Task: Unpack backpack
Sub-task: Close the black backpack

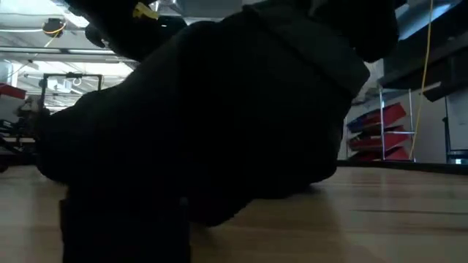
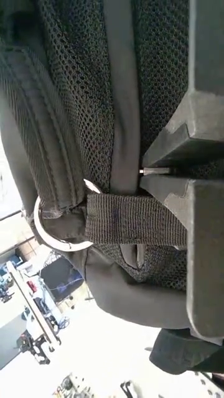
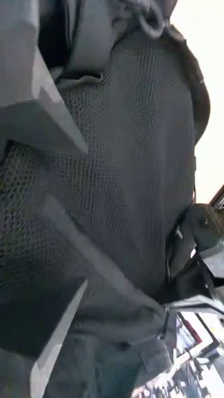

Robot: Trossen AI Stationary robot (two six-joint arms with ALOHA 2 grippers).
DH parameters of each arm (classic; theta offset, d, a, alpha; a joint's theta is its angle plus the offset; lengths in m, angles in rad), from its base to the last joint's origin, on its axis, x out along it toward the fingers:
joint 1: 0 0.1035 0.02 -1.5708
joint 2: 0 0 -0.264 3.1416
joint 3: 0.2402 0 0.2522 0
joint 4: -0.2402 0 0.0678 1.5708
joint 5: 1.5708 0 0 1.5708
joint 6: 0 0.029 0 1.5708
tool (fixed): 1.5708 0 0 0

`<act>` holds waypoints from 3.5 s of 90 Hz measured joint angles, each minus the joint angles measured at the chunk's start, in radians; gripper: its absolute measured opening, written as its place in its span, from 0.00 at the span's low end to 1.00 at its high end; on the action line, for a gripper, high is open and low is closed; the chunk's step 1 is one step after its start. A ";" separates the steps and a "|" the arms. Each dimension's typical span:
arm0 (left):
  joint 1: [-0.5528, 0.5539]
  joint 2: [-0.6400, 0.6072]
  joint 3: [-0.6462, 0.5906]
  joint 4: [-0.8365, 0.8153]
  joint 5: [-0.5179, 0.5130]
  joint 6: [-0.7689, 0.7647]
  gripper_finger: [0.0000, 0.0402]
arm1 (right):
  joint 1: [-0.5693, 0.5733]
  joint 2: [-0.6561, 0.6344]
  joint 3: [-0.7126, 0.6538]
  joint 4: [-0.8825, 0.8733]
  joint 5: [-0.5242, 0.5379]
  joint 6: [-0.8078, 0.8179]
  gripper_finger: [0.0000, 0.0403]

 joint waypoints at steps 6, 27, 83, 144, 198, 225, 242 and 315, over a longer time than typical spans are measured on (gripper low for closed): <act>-0.001 -0.002 0.000 0.002 0.002 0.003 0.00 | 0.013 -0.001 0.001 -0.001 0.013 -0.023 0.75; -0.011 -0.002 0.000 0.002 0.002 -0.001 0.00 | 0.066 -0.002 0.005 -0.002 0.111 -0.083 0.60; -0.033 -0.002 0.000 0.030 0.003 -0.049 0.00 | 0.138 0.003 0.053 -0.276 0.167 -0.156 0.56; -0.032 -0.002 0.000 0.036 0.003 -0.048 0.00 | 0.088 0.002 0.053 -0.402 0.111 -0.351 0.59; -0.033 -0.002 0.000 0.055 -0.003 -0.003 0.00 | 0.031 0.005 0.053 -0.409 0.052 -0.735 0.42; -0.027 -0.002 0.001 0.060 0.002 0.054 0.00 | 0.117 0.005 0.095 -0.390 0.072 -0.555 0.02; -0.012 -0.002 0.003 0.064 0.004 0.090 0.00 | 0.178 0.007 0.138 -0.402 0.080 -0.436 0.01; 0.095 -0.002 0.002 0.052 -0.018 0.250 0.00 | 0.305 0.007 0.189 -0.680 0.144 -0.044 0.00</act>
